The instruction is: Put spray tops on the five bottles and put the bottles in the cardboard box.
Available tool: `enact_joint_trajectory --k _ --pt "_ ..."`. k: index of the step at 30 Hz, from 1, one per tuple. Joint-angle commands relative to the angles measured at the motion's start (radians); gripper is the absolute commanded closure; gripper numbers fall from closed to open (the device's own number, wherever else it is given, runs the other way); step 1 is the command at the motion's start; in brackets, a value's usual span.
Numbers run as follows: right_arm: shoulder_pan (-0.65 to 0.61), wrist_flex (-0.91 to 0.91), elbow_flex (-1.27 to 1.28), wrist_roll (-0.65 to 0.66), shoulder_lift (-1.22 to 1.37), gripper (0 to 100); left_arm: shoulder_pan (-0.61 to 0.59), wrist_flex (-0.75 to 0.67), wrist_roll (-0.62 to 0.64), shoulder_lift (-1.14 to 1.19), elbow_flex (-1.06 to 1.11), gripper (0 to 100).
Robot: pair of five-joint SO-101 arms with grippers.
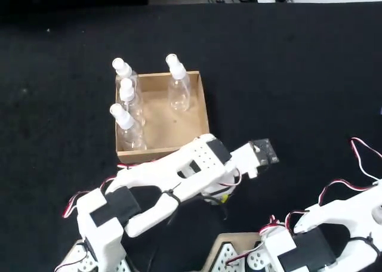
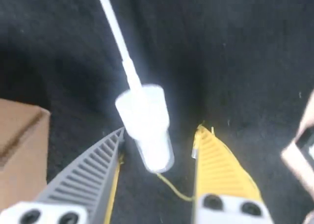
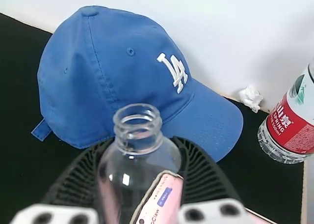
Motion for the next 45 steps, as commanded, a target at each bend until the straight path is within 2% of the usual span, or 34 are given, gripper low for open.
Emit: enact_joint_trajectory --k 1,8,13,15,17,21,25,30,33,38,45 --pt "0.023 -0.031 -0.008 0.008 -0.005 98.4 -0.015 -0.068 0.058 -0.066 -0.002 80" --pt "0.023 -0.031 -0.008 0.005 -0.005 98.4 -0.041 -0.104 0.084 -0.061 0.015 81" --pt "0.02 -0.032 -0.008 0.002 -0.005 98.4 -0.027 -0.081 0.08 -0.063 0.015 97" --pt "0.018 -0.032 -0.008 0.002 -0.005 98.4 -0.021 -0.074 0.078 -0.068 0.018 97" --pt "0.018 -0.032 -0.008 0.0 -0.005 98.4 -0.016 -0.029 0.074 -0.075 0.001 97" --pt "0.017 -0.032 -0.01 -0.002 -0.01 98.4 -0.021 0.149 -0.043 -0.117 -0.125 97" --pt "0.015 -0.032 -0.01 -0.002 -0.013 98.5 -0.025 0.331 -0.126 -0.206 -0.292 97" --pt "0.014 -0.028 -0.01 -0.002 -0.013 98.5 -0.054 0.46 -0.166 -0.318 -0.541 97" --pt "0.014 -0.026 -0.01 -0.002 -0.013 98.5 -0.15 0.534 -0.166 -0.35 -0.756 97" --pt "-0.005 -0.025 -0.013 -0.003 -0.015 98.6 -0.392 0.687 -0.161 -0.353 -1.109 97" --pt "-0.069 0.087 -0.039 -0.052 -0.065 98.7 -0.829 0.684 -0.213 -0.419 -1.122 97"
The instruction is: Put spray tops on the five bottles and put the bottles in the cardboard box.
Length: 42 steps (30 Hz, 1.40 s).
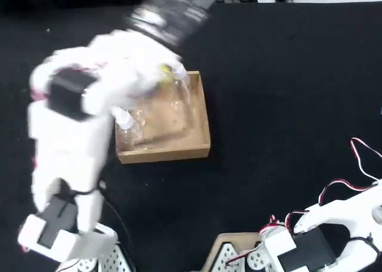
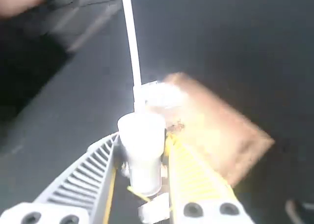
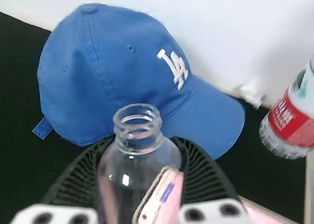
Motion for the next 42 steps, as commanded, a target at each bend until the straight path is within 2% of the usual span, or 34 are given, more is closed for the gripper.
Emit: enact_joint_trajectory --k 1,7,11,17,20,25,29,32,38,42 --pt "-0.086 0.098 -0.041 -0.032 -0.097 98.7 -0.275 0.006 -0.061 -0.078 -0.042 97" --pt "-0.245 0.305 -0.031 -0.037 -0.367 98.7 -0.581 0.006 -0.078 -0.071 -0.064 97" --pt "-0.439 0.437 -0.031 -0.084 -0.522 98.7 -0.757 0.005 -0.14 -0.069 0.05 97" --pt "-0.789 0.555 -0.028 -0.086 -0.564 98.7 -0.901 -0.005 -0.359 -0.069 0.343 97" --pt "-0.891 0.559 0.021 -0.117 -0.561 98.7 -0.947 -0.095 -0.42 -0.071 0.541 97" --pt "-0.942 0.502 0.151 -0.226 -0.562 98.7 -1.02 -0.364 -0.497 -0.08 0.947 97" --pt "-1.005 0.371 0.295 -0.233 -0.562 98.7 -1.041 -0.572 -0.578 -0.08 1.222 97" --pt "-1.033 0.288 0.38 -0.233 -0.562 98.7 -1.055 -0.681 -0.644 -0.08 1.348 97" --pt "-1.034 0.258 0.441 -0.23 -0.562 98.7 -1.073 -0.764 -0.758 -0.071 1.443 96" --pt "-1.034 0.258 0.444 -0.227 -0.562 98.7 -1.082 -0.761 -0.792 -0.078 1.437 81"
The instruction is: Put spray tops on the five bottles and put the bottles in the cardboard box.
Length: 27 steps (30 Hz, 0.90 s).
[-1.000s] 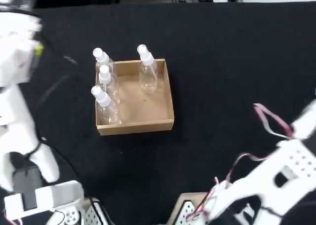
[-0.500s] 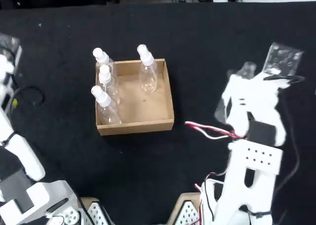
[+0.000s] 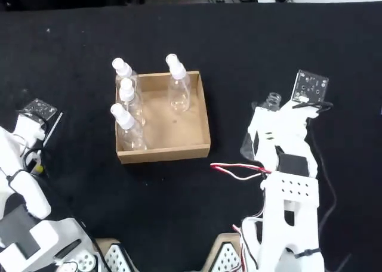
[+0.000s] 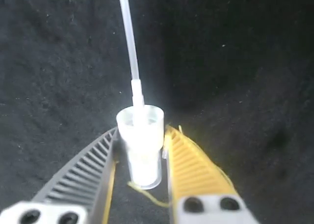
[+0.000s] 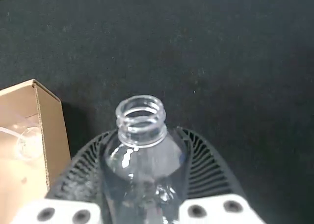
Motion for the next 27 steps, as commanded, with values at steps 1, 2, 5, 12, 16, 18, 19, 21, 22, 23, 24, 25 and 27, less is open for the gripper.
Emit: enact_joint_trajectory --k 1,2,5,12,16,18,19,21,22,23,24,25,27 --pt "-0.023 -0.032 -0.002 0.0 -0.033 98.7 -0.016 -0.018 -0.032 -0.04 -0.013 77" --pt "-0.023 -0.032 -0.002 0.0 -0.033 98.7 -0.018 -0.018 -0.031 -0.04 -0.024 74" --pt "-0.023 -0.031 -0.001 0.0 -0.033 98.7 -0.027 -0.011 0.005 -0.04 -0.085 77" --pt "-0.023 -0.029 -0.001 0.0 -0.033 98.7 -0.035 0.275 0.566 -0.032 -0.325 79" --pt "-0.023 -0.029 -0.001 0.0 -0.033 98.7 -0.015 0.37 1.086 -0.034 -0.352 79" --pt "-0.023 -0.028 -0.001 0.0 -0.033 98.7 -0.016 0.364 1.35 -0.031 -0.334 79" --pt "-0.023 -0.028 -0.001 0.0 -0.033 98.7 -0.015 0.35 1.461 -0.031 -0.325 79" --pt "-0.023 -0.028 -0.001 0.0 -0.033 98.7 0.008 0.325 1.619 -0.04 -0.302 79" --pt "-0.023 -0.029 -0.001 0.0 -0.033 98.7 0.018 0.324 1.649 -0.04 -0.286 79" --pt "-0.023 -0.028 -0.001 0.0 -0.033 98.7 0.024 0.319 1.653 -0.04 -0.269 79" --pt "-0.023 -0.028 -0.001 0.0 -0.033 98.7 0.024 0.316 1.663 -0.032 -0.252 79" --pt "-0.023 -0.028 -0.001 0.0 -0.033 98.7 0.024 0.315 1.689 -0.031 -0.24 79" --pt "-0.023 -0.026 -0.001 0.0 -0.033 98.7 0.015 0.29 1.794 -0.029 -0.208 79"
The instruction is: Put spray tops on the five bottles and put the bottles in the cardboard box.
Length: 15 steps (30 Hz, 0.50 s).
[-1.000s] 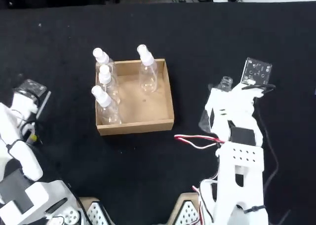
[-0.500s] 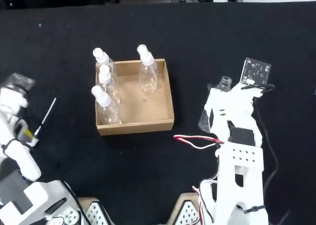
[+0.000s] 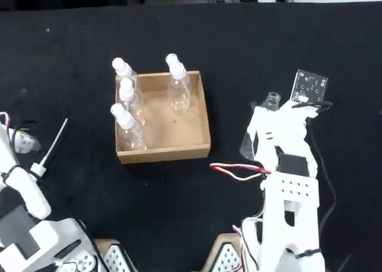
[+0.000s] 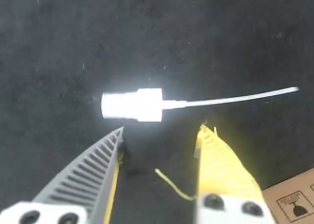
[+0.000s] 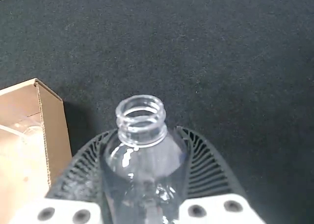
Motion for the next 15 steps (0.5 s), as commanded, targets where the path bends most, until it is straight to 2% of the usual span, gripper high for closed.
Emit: enact_joint_trajectory --k 1,6,9,12,15 --pt "-0.017 -0.025 -0.001 0.0 -0.033 98.7 0.002 -0.061 0.216 -0.037 0.047 77" --pt "-0.017 -0.023 -0.001 0.0 -0.033 98.7 -0.028 -0.147 0.44 -0.029 0.119 59" --pt "-0.017 -0.023 0.001 0.0 -0.033 98.7 -0.022 -0.203 0.499 -0.029 0.2 49" --pt "-0.017 -0.023 0.001 0.0 -0.033 98.7 -0.028 -0.299 0.534 -0.029 0.266 50" --pt "-0.017 -0.023 0.001 0.0 -0.033 98.7 -0.056 -0.437 0.537 -0.029 0.343 56"
